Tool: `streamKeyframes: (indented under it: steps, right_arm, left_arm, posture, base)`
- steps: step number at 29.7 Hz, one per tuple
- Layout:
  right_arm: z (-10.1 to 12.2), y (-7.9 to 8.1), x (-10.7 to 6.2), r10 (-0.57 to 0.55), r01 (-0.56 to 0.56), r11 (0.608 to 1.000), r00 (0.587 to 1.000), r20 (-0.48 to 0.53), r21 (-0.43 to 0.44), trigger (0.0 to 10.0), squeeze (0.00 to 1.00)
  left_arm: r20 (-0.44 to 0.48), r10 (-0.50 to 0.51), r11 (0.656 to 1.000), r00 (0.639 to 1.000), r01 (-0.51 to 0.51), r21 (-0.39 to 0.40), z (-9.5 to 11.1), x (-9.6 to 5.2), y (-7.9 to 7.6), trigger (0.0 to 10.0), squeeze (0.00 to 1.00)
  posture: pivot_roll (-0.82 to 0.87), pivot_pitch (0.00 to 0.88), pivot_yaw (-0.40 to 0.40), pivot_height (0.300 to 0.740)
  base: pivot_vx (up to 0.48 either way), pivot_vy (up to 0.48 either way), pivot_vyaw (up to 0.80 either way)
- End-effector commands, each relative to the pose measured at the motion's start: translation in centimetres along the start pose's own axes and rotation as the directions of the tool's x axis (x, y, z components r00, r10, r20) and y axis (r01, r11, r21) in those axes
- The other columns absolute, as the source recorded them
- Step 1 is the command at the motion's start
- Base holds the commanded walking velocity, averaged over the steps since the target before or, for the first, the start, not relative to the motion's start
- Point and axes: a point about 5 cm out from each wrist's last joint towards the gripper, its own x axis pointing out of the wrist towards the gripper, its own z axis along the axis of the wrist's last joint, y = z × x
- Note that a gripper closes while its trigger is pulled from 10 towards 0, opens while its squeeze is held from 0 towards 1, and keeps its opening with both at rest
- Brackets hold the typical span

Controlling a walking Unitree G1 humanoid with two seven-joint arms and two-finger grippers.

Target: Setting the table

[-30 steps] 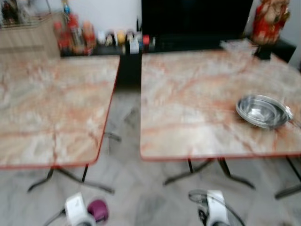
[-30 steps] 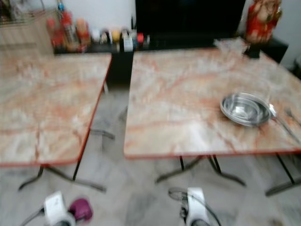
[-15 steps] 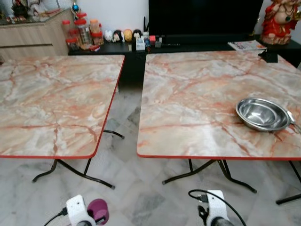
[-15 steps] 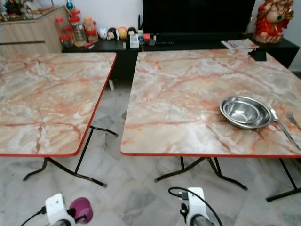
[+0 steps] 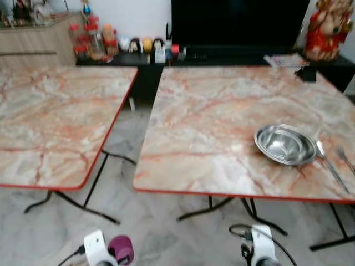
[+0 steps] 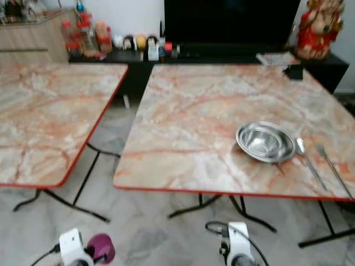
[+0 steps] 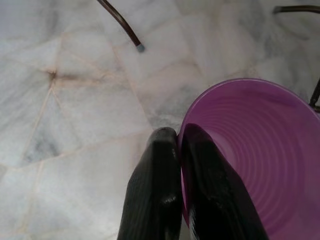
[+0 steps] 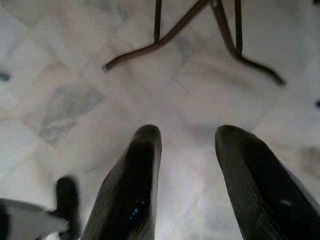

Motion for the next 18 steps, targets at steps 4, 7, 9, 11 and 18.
streamKeyframes:
  steps: [4,7,9,11,18]
  right_arm:
    - [0.19,0.51,0.08,0.014,-0.014,1.0,1.0,0.005,0.009,10.0,0.0]
    - [0.21,0.42,0.08,0.012,-0.012,1.0,1.0,0.005,0.008,10.0,0.0]
    - [0.21,0.36,0.07,0.011,-0.011,1.0,1.0,0.005,0.008,10.0,0.0]
    - [0.21,0.35,0.07,0.01,-0.01,1.0,1.0,0.004,0.008,10.0,0.0]
    - [0.16,0.38,0.07,0.01,-0.01,1.0,1.0,0.003,0.01,10.0,0.0]
  left_arm:
    - [0.001,0.009,1.0,1.0,-0.009,-0.006,0.03,0.01,0.14,10.0,0.0]
    - [0.0,0.006,1.0,1.0,-0.006,-0.006,-0.01,0.0,0.04,10.0,0.0]
    - [-0.001,0.003,1.0,1.0,-0.003,-0.006,-0.04,0.0,-0.03,10.0,0.0]
    - [-0.001,0.0,1.0,1.0,0.0,-0.004,-0.03,0.0,-0.08,10.0,0.0]
    - [-0.001,-0.007,1.0,1.0,0.007,-0.006,-0.01,0.01,-0.22,10.0,0.0]
  posture:
    - [-0.02,0.0,-0.006,0.732]
    - [-0.02,0.0,-0.006,0.732]
    - [-0.02,0.0,-0.007,0.732]
    - [-0.02,0.0,-0.008,0.732]
    - [-0.03,0.0,-0.006,0.732]
  base:
    - [0.249,-0.407,0.0]
    - [0.251,-0.407,0.0]
    - [0.251,-0.405,0.0]
    - [0.251,-0.405,0.0]
    - [0.036,-0.092,0.0]
